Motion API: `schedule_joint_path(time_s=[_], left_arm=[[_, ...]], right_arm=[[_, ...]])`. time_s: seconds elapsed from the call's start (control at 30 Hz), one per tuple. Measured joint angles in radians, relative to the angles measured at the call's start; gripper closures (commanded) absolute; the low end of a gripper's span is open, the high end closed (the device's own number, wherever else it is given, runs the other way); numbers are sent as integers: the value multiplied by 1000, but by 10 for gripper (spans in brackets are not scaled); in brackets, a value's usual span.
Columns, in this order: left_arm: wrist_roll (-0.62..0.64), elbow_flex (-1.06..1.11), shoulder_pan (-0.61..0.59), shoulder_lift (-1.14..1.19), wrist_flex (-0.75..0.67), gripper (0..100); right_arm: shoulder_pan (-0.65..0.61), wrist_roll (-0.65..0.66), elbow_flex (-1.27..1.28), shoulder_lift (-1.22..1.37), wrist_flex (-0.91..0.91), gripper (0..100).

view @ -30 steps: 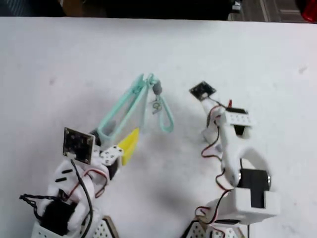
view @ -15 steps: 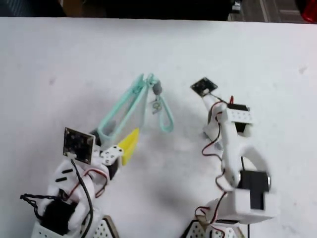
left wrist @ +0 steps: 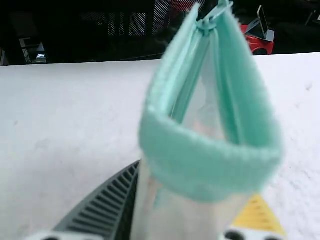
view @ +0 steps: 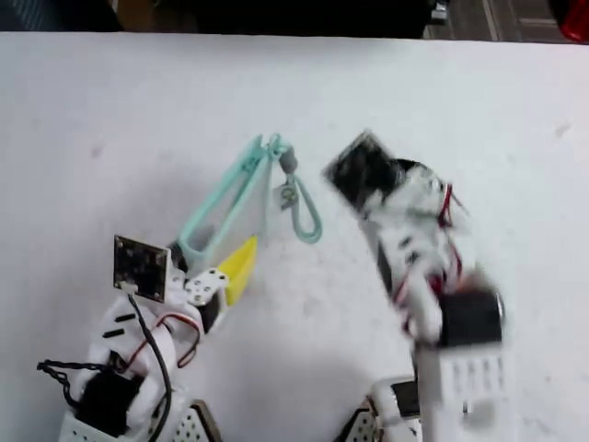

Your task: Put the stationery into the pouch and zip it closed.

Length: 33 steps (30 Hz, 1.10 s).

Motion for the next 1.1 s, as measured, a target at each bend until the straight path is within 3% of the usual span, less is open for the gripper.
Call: schedule_joint_path(time_s=[0.17,0.4,0.5,0.73,0.9,1.1], left_arm=[[0,0,0,0,0,771],[0,0,0,0,0,771],[0,0,0,0,0,771],[0,0,0,0,0,770],[0,0,0,0,0,770],[0,0,0,0,0,770]], right_arm=[[-60,-204,-46,-92,-55,981],[-193,-603,-64,-100,-299,981],[-282,-695,-64,-100,-379,981],[-488,-715,74,-100,-594,981],[-526,-629,241,-97,-809,981],[-526,-594,284,-75,-839,982]])
